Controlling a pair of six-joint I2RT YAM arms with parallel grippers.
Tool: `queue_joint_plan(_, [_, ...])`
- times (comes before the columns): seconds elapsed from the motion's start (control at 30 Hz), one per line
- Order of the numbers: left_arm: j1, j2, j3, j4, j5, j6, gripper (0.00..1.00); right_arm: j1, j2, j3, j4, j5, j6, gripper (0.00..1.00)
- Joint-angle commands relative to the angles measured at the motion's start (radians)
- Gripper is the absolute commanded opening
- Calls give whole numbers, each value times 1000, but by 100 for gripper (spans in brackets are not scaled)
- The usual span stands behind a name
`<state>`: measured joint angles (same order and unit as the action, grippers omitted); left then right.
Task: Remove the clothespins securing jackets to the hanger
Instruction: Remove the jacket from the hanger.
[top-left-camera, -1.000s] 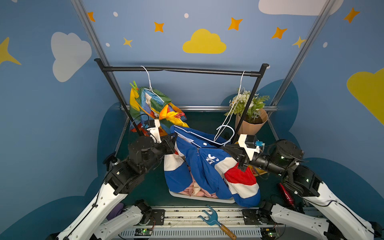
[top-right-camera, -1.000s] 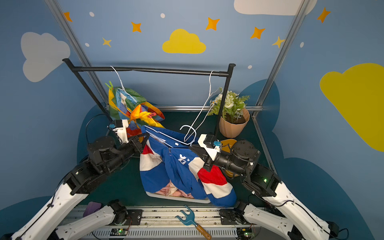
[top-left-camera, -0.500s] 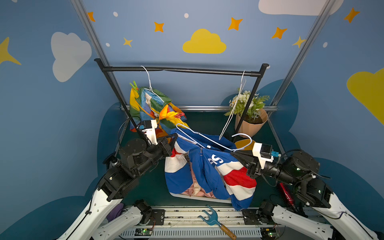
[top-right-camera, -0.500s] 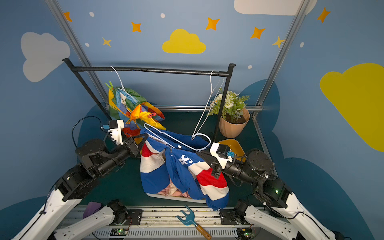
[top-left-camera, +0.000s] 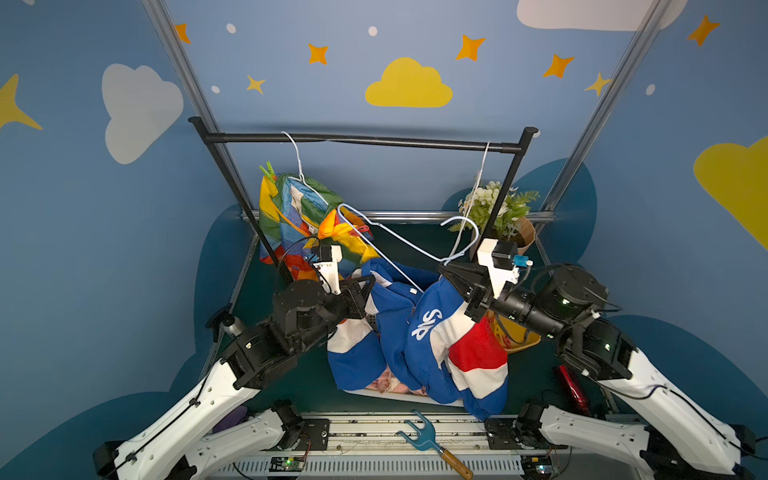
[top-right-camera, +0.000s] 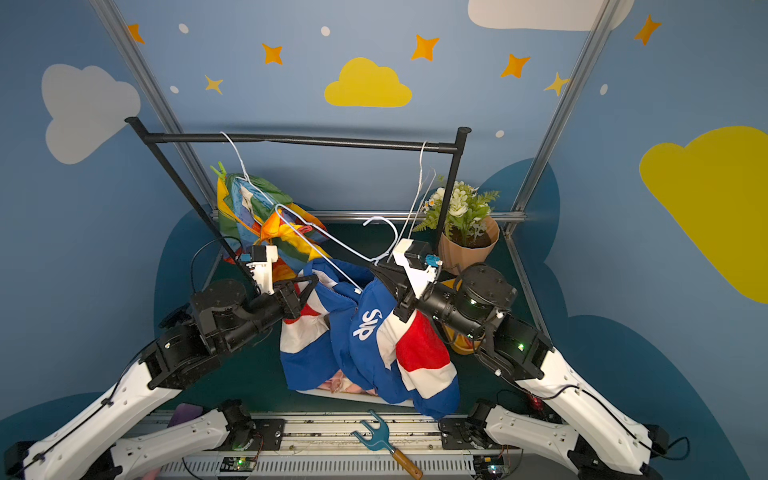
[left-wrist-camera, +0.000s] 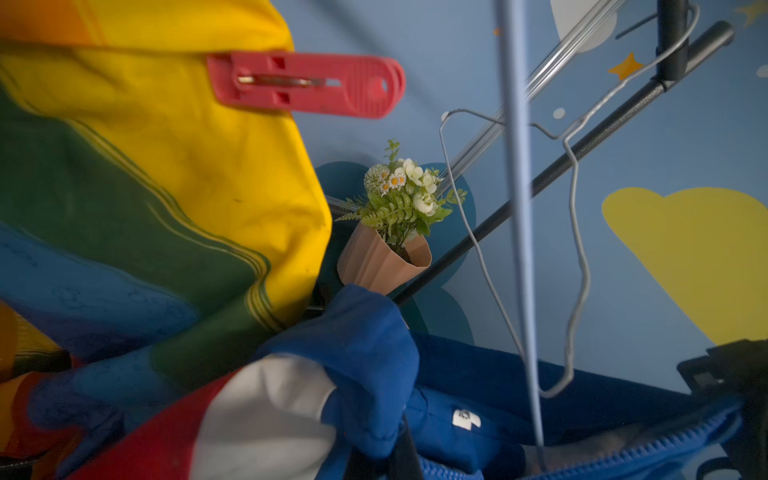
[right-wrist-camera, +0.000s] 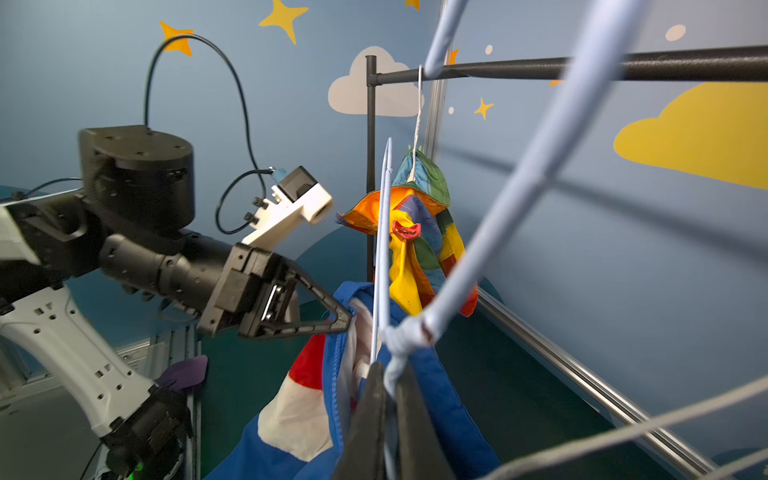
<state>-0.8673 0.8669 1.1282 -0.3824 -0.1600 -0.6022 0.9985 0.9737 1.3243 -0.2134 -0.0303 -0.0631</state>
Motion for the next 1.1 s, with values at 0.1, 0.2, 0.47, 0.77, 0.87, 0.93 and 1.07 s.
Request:
queue_joint_plan(0.1, [-129, 34, -3, 37, -166, 110, 4, 143, 147, 202, 35, 349, -63, 0])
queue_joint_plan(0.2, [-162, 38, -29, 59, -187, 141, 4, 185, 224, 292, 13, 490, -123, 0])
queue_joint_plan(0.47, [-168, -120, -108, 114, -198, 216, 4, 208, 244, 315, -12, 539, -262, 0])
queue_joint_plan(0.77, [-170, -28, -58, 111, -13, 212, 4, 205, 220, 271, -91, 371, -192, 0])
queue_joint_plan(0.87, [-170, -48, -67, 131, -37, 231, 6, 202, 170, 225, -99, 370, -175, 0])
queue_joint_plan(0.93, [-169, -43, -65, 133, -32, 233, 7, 199, 142, 197, -110, 359, -161, 0])
queue_joint_plan(1.07, [-170, 2, -61, 146, 11, 209, 10, 191, 128, 176, -150, 345, -134, 0])
